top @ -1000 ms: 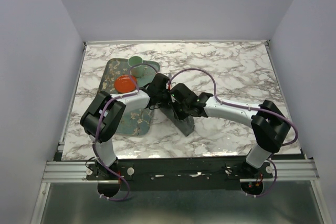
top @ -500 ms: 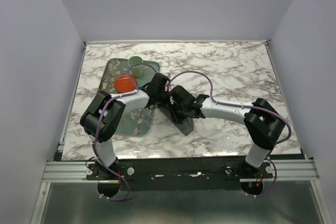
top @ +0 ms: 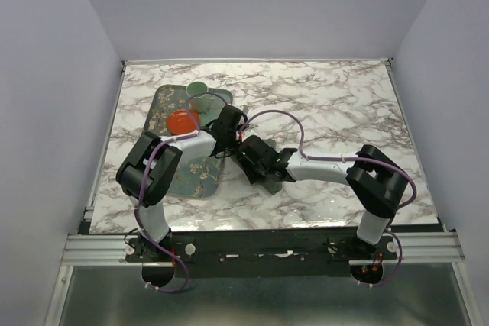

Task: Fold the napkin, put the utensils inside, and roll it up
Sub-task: Roll the napkin with the utensil

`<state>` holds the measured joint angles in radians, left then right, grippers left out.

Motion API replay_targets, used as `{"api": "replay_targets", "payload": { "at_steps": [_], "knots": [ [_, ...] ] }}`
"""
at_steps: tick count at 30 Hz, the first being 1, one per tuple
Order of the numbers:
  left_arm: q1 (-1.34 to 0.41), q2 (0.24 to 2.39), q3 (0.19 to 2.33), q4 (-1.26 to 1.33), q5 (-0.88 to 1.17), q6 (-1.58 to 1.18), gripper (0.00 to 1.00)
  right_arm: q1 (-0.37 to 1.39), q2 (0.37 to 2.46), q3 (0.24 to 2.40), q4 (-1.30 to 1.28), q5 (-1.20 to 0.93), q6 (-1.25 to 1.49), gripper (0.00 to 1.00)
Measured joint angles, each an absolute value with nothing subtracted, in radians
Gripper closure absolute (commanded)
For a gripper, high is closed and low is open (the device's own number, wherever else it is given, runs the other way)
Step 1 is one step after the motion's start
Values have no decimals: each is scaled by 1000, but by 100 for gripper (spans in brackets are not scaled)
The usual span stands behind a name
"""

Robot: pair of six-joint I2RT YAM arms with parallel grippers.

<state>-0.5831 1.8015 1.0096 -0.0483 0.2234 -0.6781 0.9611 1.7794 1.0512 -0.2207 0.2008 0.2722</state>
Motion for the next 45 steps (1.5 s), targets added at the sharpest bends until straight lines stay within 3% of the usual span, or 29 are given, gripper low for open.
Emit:
{"api": "replay_targets", "payload": {
  "at_steps": [10,17,22,30,35,45],
  "knots": [
    [-462,1802,996,-9,437,-772,69,992,1794,1012,-147,359,348,58],
    [-436,1802,1111,-64,435,-762,68,990,1793,991,-112,366,397,73],
    [-436,1780,1161,-128,379,-709,68,968,1782,983,-96,305,414,76],
    [-439,1650,1130,-217,265,-628,68,824,1774,982,-70,-52,442,80],
    [-475,1616,1104,-263,208,-583,62,701,1792,963,-29,-321,472,80],
    [-612,1584,1041,-333,98,-587,61,525,1889,959,0,-730,482,76]
  ]
}}
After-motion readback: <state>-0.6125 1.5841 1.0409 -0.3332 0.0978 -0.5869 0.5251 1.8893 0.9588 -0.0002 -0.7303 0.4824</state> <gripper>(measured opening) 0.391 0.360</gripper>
